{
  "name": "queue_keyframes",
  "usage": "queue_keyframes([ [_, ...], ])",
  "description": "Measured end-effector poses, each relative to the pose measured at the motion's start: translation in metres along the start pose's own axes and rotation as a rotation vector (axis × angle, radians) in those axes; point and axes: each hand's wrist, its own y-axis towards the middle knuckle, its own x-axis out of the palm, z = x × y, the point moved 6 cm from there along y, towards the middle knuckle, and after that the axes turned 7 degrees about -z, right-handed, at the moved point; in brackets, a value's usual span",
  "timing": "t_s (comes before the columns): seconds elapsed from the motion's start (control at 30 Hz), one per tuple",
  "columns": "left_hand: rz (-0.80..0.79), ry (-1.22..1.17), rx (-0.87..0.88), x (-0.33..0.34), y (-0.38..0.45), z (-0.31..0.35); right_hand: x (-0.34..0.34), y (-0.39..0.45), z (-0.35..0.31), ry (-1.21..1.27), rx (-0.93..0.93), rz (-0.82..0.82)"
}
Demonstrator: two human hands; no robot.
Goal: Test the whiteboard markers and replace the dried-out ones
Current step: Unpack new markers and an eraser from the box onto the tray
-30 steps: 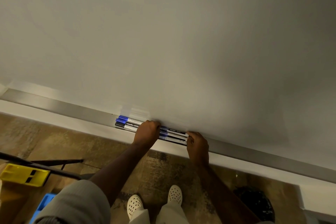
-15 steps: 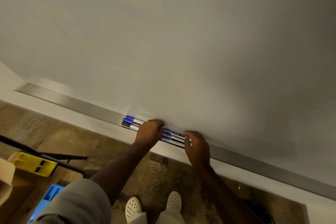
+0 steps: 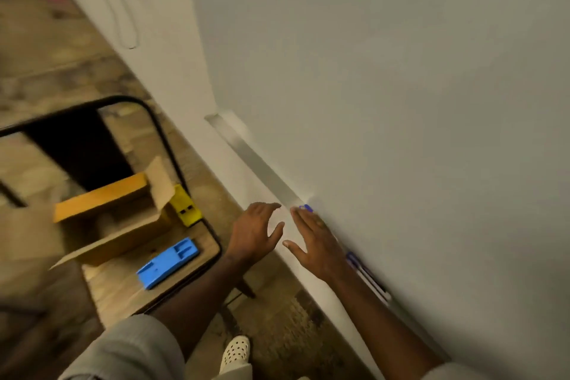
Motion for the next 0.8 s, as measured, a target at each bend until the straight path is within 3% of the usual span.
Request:
queue_keyframes([
  [0.17,0.025,0.04,-0.268,-0.037,-0.074,-0.069,0.037,0.056,-0.073,-0.042,-0.282,-0.144],
  [0.3,0.03,0.053,-0.425,-0.046,-0.135,-0.119,0.071,0.08,-0.124,-0.071,-0.405,-0.272],
  [0.47,-0.053,0.062,-0.633,-0.046,-0.178,-0.181,0.113,0.103,-0.166,-0.096,-0.375,-0.445],
  [0.8,-0.278,0.052,-0.642,-0.022,-0.177,-0.259,0.17,0.138,-0.177,-0.184,-0.204,-0.599],
])
